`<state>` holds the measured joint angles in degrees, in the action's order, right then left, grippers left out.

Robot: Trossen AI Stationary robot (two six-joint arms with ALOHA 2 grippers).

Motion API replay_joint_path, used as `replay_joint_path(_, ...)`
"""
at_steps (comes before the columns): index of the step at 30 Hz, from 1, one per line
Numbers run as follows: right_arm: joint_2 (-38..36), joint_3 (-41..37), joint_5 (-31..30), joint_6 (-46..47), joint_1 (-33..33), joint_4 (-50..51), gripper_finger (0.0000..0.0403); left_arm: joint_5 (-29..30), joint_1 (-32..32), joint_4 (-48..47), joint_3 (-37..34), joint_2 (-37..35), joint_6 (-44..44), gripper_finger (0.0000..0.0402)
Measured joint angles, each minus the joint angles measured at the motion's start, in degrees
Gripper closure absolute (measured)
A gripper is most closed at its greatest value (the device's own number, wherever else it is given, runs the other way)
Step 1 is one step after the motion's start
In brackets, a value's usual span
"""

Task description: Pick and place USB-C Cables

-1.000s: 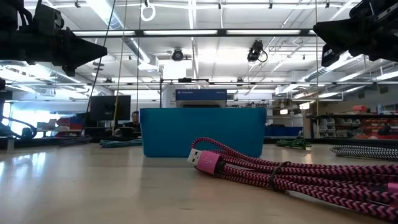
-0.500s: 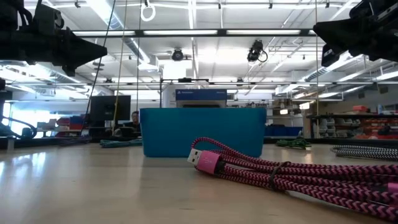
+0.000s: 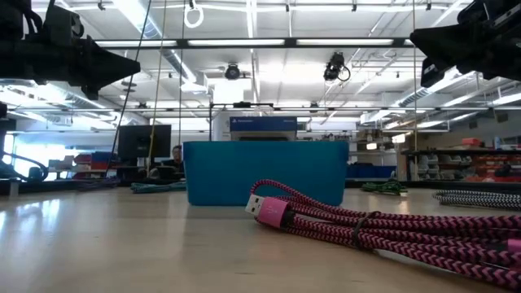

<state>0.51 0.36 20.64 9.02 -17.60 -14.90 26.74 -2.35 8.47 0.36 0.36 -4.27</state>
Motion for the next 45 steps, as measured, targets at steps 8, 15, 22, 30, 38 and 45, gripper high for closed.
replay_joint_path(8,0.0,0.0,0.0,0.0,0.0,0.0,0.0370,0.0,0.0,0.0,0.0,0.0,0.0,0.0351)
replay_joint_path(15,0.0,0.0,0.0,0.0,0.0,0.0,0.0370,0.0,0.0,0.5,0.0,0.0,-2.1,0.0351)
replay_joint_path(22,0.0,0.0,0.0,0.0,0.0,0.0,0.0370,0.0,0.0,0.6,0.0,0.0,-9.0,0.0351)
replay_joint_path(30,0.0,0.0,0.0,0.0,0.0,0.0,0.0370,0.0,0.0,0.6,0.0,0.0,-13.1,0.0351)
replay_joint_path(38,0.0,0.0,0.0,-5.1,-0.2,0.0,0.0370,3.4,0.0,-6.3,2.6,0.8,-10.9,0.0339)
replay_joint_path(45,0.0,0.0,0.0,-12.5,-0.2,0.0,0.0370,12.9,0.3,-24.0,17.5,11.2,-14.8,0.0249)
